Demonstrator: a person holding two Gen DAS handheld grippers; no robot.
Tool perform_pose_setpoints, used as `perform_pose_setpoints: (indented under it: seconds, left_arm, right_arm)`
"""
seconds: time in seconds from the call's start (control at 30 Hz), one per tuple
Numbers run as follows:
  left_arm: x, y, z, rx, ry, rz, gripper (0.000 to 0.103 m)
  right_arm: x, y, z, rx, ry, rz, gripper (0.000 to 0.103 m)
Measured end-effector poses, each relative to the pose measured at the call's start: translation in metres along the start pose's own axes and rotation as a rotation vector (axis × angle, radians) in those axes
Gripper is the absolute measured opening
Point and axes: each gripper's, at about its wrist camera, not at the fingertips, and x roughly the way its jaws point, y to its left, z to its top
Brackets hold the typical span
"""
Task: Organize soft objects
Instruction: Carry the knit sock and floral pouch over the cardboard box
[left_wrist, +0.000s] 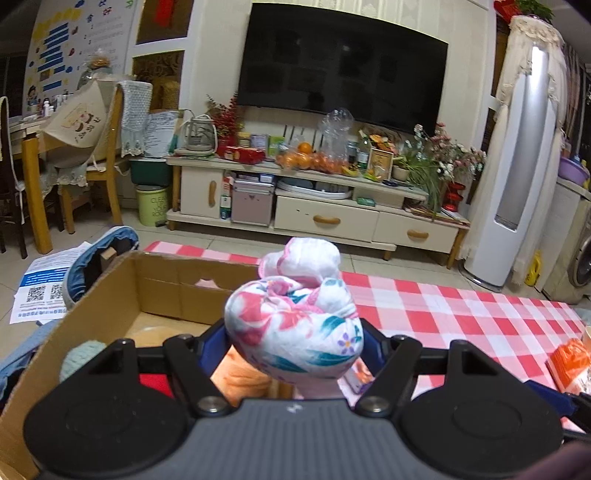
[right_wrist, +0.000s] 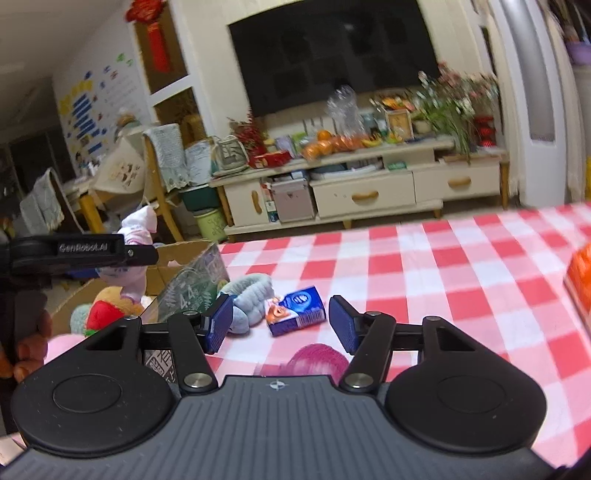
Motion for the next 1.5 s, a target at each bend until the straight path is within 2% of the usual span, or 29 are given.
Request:
perform_pose_setpoints:
  seconds: [0.1, 0.3, 0.33, 0.37, 0.4, 0.63, 0.83, 0.87, 1.0, 1.1, 1.27, 1.5]
  left_arm:
    - [0.003, 0.007, 0.000, -0.012, 0.003, 0.014, 0.071]
    - [0.009, 0.009, -0.006, -0.028, 0.031, 0.022, 0.071]
    - [0.008, 0.006, -0.006, -0.020, 0.030, 0.018, 0.071]
    - [0.007, 0.002, -0.006, -0.011, 0.028, 0.012, 0.071]
    - [0.007, 0.000, -0.006, -0.007, 0.027, 0.007, 0.071]
    - [0.006, -0.001, -0.009, 0.002, 0.029, 0.005, 0.071]
    - [0.010, 0.000, -0.010, 0.011, 0.044, 0.012, 0.071]
    - [0.010, 0.001, -0.010, 0.012, 0.046, 0.012, 0.071]
    - [0.011, 0.004, -0.009, 0.008, 0.046, 0.018, 0.071]
    - [0.010, 0.007, -0.008, 0.001, 0.044, 0.020, 0.071]
    - [0.010, 0.009, -0.006, -0.007, 0.039, 0.023, 0.071]
    - [0.008, 0.018, -0.001, -0.020, 0.025, 0.033, 0.071]
  right_arm:
    - [0.007, 0.000, -0.009, -0.049, 0.016, -0.026, 0.073]
    - [0.011, -0.007, -0.031, -0.039, 0.097, -0.053, 0.075]
    - [0.010, -0.007, -0.036, -0.050, 0.105, -0.066, 0.077]
    - [0.009, -0.005, -0.038, -0.055, 0.111, -0.075, 0.086]
    - [0.007, -0.006, -0.040, -0.049, 0.118, -0.079, 0.101]
    - [0.012, 0.002, -0.055, 0.012, 0.175, -0.031, 0.102]
    - [0.029, 0.008, -0.062, 0.015, 0.186, -0.069, 0.103]
    - [0.031, 0.008, -0.064, 0.007, 0.183, -0.077, 0.103]
    - [0.036, 0.007, -0.067, -0.011, 0.183, -0.076, 0.081]
    - [0.035, 0.008, -0.066, -0.048, 0.167, -0.079, 0.073]
    - [0.034, 0.001, -0.061, -0.021, 0.163, -0.063, 0.069]
    - [0.026, -0.002, -0.043, 0.011, 0.112, -0.058, 0.069]
